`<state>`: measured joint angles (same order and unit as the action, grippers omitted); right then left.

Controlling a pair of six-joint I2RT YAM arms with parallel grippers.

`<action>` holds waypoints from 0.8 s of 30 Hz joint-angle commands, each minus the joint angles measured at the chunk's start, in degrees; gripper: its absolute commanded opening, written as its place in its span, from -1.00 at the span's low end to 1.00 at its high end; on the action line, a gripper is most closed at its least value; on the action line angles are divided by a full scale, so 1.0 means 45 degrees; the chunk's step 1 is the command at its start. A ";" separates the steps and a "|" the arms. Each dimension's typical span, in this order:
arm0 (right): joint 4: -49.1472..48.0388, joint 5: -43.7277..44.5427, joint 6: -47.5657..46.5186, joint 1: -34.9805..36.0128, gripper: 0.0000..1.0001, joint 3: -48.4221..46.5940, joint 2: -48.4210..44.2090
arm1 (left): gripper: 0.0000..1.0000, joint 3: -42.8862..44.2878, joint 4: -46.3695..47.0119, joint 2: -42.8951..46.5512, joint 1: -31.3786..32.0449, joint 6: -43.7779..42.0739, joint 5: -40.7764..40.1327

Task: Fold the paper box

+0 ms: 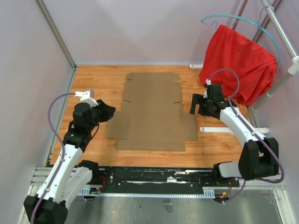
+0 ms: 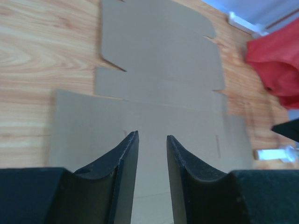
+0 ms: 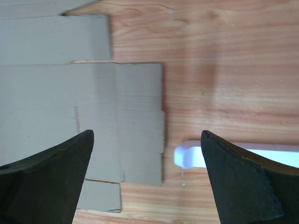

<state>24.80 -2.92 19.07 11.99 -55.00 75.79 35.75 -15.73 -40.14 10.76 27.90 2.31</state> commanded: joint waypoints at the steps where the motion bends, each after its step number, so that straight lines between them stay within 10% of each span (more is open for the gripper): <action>1: 0.0754 0.0660 0.0315 -0.0807 0.97 -0.0175 0.0787 | -0.33 -0.0695 0.3253 -0.1730 0.0237 0.2032 0.3010; 24: -0.0349 -0.0722 0.0227 -0.0830 0.93 -0.0326 0.3737 | -0.29 -0.1071 0.6531 -0.7496 0.2137 0.1320 0.1597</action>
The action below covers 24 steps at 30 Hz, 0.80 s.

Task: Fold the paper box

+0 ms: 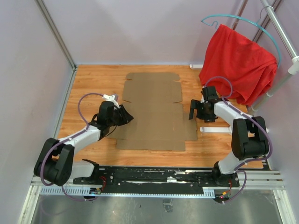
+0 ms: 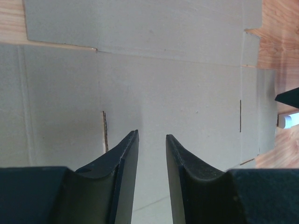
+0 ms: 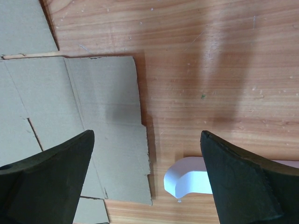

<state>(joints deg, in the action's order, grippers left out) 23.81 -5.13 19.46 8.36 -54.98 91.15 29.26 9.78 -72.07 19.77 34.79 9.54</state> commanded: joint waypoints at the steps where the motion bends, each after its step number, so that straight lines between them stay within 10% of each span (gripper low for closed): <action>1: -0.0119 -0.0260 0.0146 -0.0017 0.93 -0.0398 0.0421 | -0.29 0.0391 0.0945 -0.0543 0.0128 -0.0211 -0.0020; 13: -0.0677 0.0247 0.0074 0.0559 0.90 -0.1171 0.0550 | -0.26 0.0992 0.0979 -0.1645 0.0168 -0.0615 -0.0575; 24: -0.0212 -0.2937 -0.0154 0.0802 0.89 -0.6204 0.4706 | 0.50 0.3231 -0.1252 -0.1621 -0.0214 -0.0628 -0.4213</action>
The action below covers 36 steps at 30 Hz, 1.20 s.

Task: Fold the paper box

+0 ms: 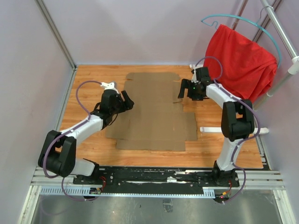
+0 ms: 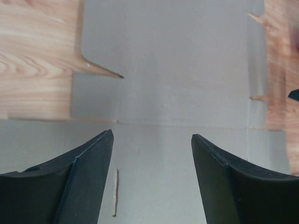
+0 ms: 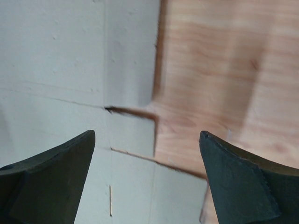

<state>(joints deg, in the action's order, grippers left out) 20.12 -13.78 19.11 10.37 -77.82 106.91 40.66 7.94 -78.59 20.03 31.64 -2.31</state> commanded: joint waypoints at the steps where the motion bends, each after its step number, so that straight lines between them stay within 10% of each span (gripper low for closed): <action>1: 0.0720 -0.1012 -0.0108 0.0459 0.90 -0.1396 0.1361 | 0.51 0.0800 -0.0864 -0.0381 -0.0540 0.0229 -0.1546; 7: 0.1164 -0.0316 -0.0144 0.0835 0.92 -0.1804 0.2143 | 0.53 0.0598 0.0095 -0.1723 -0.2466 0.1205 -0.0199; 36: 0.0394 -0.1510 0.0149 0.1049 0.88 -0.0655 0.2304 | 0.43 0.1919 0.1516 -0.5101 -0.2518 0.0273 0.1544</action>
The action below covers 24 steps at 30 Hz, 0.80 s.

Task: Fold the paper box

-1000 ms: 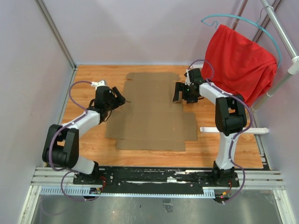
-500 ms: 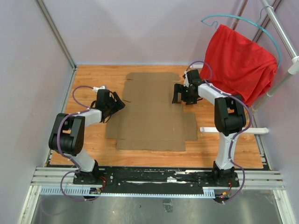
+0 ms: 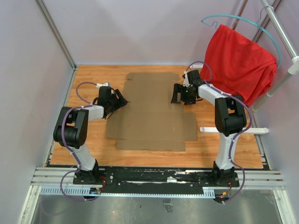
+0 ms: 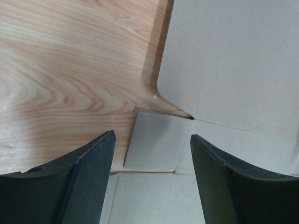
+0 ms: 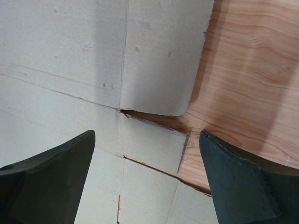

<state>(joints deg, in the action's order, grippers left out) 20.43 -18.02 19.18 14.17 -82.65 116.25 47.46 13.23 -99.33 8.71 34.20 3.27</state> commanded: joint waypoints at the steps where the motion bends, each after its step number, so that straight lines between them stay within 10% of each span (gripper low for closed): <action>1: 0.0339 -0.0566 0.0147 0.0204 0.87 0.0400 0.0255 | 0.42 0.0480 0.0350 -0.0596 -0.0004 -0.0285 0.0333; 24: 0.0246 -0.0721 0.0282 0.0400 0.80 0.0311 0.0411 | -0.13 0.0531 0.0434 -0.0193 0.0259 -0.0359 0.1169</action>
<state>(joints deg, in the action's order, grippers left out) 19.57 -20.29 19.46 14.31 -82.32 116.27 49.78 15.75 -102.65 8.43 33.17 7.35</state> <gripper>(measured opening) 0.904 0.439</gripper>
